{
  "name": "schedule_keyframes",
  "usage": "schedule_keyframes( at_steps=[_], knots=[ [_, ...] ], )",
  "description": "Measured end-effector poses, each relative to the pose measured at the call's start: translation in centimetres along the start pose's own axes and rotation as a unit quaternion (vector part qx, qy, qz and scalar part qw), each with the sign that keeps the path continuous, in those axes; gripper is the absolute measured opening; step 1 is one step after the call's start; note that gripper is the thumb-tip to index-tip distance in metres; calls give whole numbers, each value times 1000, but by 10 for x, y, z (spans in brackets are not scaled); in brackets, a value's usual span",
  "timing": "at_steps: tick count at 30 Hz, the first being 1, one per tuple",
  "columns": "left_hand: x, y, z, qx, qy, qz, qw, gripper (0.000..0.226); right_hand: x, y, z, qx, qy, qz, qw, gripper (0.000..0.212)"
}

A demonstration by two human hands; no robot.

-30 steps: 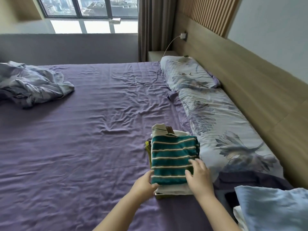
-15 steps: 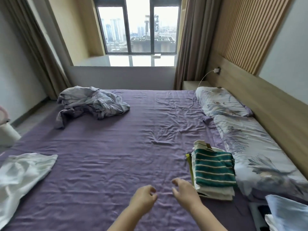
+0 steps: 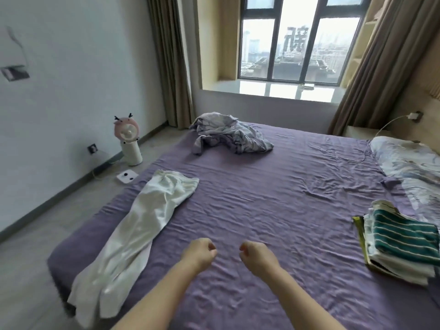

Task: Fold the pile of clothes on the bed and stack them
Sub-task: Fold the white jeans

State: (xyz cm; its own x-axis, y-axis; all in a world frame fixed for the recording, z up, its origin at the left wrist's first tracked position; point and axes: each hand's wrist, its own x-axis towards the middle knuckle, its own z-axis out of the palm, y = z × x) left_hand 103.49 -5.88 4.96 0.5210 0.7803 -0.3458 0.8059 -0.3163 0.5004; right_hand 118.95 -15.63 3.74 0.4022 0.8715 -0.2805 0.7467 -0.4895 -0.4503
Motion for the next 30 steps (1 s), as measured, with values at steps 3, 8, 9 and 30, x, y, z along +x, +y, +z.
schedule_keyframes(
  at_steps=[3, 8, 9, 30],
  knots=[
    [-31, -53, -26, -11, 22, -29, 999, 28, -8, -55, 22, -22, -6, -30, 999, 27],
    [-60, -120, -56, -48, 53, -84, 994, 26, -2, -122, 51, -59, -44, -88, 993, 24],
    [-61, -130, -61, -54, 58, -92, 993, 26, 3, -131, 57, -67, -53, -95, 992, 23],
    [147, -220, -165, -104, 31, -166, 980, 25, 260, -203, 70, -51, -109, -70, 990, 23]
  ],
)
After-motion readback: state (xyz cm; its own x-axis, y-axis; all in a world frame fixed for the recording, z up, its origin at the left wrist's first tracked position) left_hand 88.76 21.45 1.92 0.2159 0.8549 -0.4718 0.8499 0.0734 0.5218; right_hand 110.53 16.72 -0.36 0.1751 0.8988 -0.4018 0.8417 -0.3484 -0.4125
